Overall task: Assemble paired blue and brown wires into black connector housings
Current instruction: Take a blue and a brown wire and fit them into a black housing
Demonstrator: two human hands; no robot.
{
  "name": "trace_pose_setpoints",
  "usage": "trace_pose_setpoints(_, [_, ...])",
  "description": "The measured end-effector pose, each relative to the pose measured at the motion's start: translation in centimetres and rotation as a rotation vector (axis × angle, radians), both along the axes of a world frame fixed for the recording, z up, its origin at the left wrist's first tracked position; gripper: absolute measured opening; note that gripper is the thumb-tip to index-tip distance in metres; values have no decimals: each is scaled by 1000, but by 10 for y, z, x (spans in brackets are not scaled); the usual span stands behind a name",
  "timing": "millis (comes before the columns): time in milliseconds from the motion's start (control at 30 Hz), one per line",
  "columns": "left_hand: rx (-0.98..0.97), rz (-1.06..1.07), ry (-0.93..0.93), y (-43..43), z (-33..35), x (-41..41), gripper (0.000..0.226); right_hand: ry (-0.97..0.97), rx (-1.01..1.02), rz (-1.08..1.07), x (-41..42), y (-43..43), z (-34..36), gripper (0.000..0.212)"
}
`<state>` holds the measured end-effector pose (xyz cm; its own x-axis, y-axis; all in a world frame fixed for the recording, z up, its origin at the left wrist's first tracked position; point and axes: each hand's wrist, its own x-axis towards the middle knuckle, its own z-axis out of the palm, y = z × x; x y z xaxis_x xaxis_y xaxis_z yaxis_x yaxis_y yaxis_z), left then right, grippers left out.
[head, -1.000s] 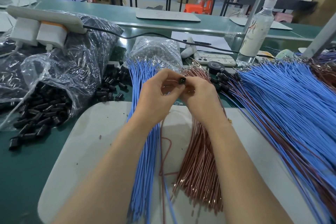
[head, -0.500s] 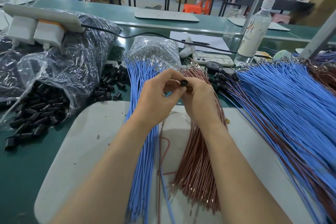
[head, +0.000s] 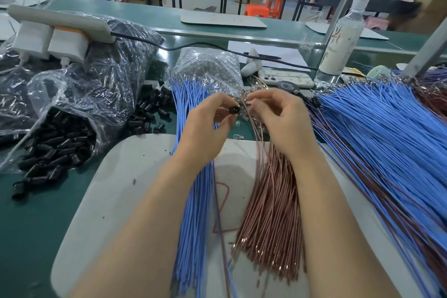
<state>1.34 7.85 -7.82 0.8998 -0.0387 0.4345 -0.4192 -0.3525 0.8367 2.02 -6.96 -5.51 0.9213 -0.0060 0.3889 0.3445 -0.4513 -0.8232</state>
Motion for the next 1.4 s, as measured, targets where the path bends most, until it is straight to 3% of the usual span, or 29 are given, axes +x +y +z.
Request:
trace_pose_setpoints(100, [-31,-15,3,0,-1,1,25,-36,46,18,-5,2,6,16])
trace_pose_setpoints(500, [-42,38,-85,-6,-3,-1,24,-108,-253,-103,-10,20,4,14])
trace_pose_setpoints(667, [95,117,-25,-6,-8,4,15,-217,-231,-159,-14,28,4,19])
trace_pose_setpoints(900, [121,99,-62,-4,-7,2,21,-77,-249,-50,-15,21,8,15])
trace_pose_setpoints(1000, [132,108,-61,-4,-9,4,16,-1,-230,23,-17,12,14,4])
trace_pose_setpoints(1167, [128,127,-40,-6,-12,7,11,20,-194,69,-20,-2,24,22])
trace_pose_setpoints(1400, [137,148,-39,-5,-12,7,13,-14,-169,90,-25,6,27,9])
